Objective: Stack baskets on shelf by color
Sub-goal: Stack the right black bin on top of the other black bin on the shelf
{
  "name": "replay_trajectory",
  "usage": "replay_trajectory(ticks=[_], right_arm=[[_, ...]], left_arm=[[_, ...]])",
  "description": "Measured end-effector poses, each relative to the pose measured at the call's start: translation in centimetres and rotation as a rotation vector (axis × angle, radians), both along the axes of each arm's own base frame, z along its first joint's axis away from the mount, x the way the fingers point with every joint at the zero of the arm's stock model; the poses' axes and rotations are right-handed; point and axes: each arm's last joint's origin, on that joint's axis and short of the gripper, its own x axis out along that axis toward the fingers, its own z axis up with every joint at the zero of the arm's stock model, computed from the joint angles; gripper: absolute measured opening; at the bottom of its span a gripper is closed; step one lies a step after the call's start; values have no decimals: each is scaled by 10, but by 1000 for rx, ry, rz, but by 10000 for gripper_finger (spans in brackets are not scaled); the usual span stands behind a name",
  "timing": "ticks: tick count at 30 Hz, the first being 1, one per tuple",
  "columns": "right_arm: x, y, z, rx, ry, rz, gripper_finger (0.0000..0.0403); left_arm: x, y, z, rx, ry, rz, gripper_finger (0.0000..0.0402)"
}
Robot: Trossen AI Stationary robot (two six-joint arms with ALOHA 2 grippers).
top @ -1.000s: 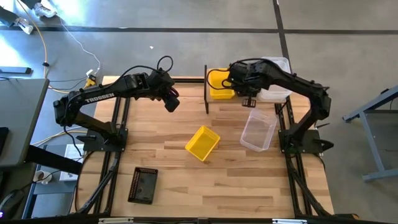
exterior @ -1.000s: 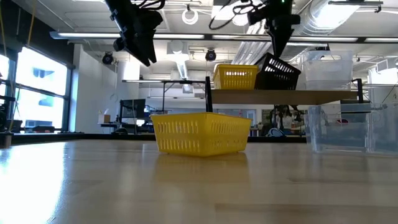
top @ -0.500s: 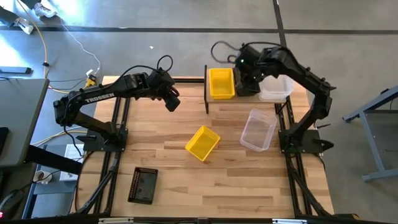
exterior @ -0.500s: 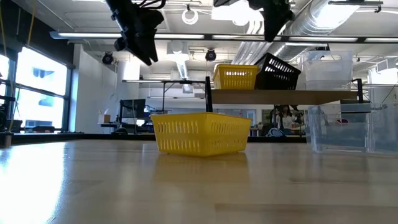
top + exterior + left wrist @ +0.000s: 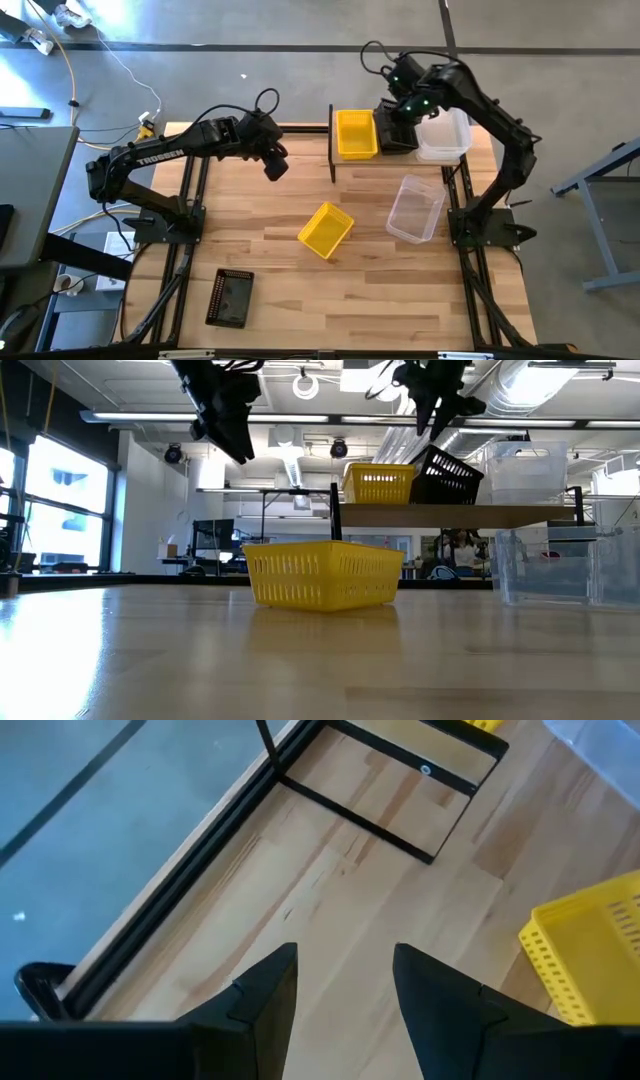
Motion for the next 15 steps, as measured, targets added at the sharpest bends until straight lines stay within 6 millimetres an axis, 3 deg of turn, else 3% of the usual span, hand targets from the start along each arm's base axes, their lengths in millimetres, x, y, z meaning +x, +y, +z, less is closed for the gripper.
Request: replay_trajectory(ticks=[8,15], right_arm=[[5,-3,-11,40,-19,-69,115],[8,-5,-37,98,40,-106,115]], left_arm=[[0,0,0,37,34,-63,156],[0,0,0,62,56,-103,156]])
